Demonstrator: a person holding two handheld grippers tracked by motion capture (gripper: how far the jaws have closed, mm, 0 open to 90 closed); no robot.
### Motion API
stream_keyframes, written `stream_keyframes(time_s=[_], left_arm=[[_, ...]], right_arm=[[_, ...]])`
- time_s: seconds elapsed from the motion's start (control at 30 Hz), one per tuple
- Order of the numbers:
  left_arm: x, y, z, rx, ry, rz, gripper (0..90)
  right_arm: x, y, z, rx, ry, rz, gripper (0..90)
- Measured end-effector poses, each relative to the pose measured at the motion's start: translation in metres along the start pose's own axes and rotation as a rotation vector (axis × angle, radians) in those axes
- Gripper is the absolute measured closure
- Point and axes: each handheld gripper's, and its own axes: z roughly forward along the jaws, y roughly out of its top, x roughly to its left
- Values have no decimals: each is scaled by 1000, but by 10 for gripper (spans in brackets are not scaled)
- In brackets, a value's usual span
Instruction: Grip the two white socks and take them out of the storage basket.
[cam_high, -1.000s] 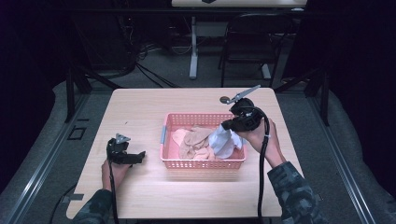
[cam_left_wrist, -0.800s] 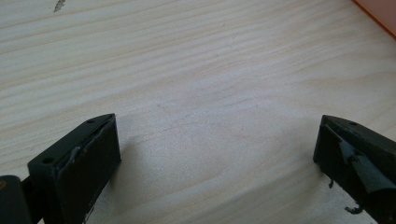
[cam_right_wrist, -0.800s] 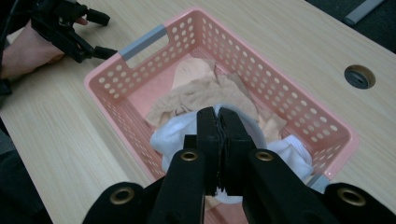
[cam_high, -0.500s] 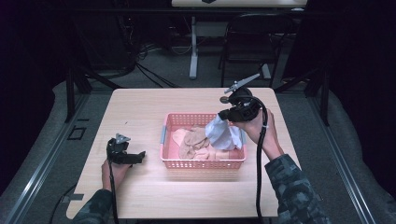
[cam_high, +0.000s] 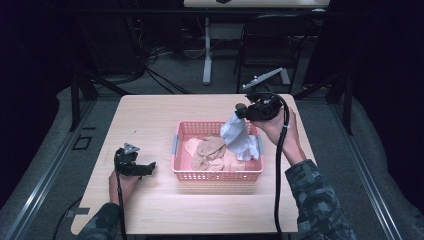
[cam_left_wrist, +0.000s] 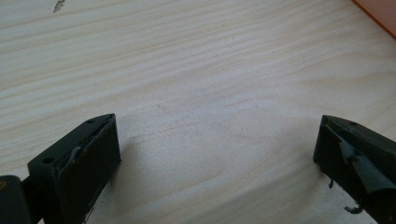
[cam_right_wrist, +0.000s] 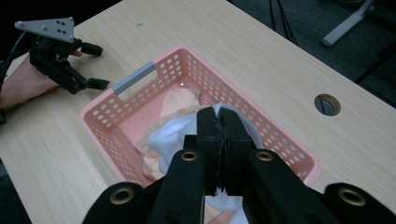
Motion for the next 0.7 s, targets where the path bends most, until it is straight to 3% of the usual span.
stream_keyframes(time_s=[0.4, 0.7], left_arm=[[0, 0, 0, 2, -1, 1, 4], [0, 0, 0, 1, -1, 1, 4]], right_arm=[[-9, 1, -12, -14, -32, 10, 880], [-22, -8, -36, -42, -66, 42, 880]])
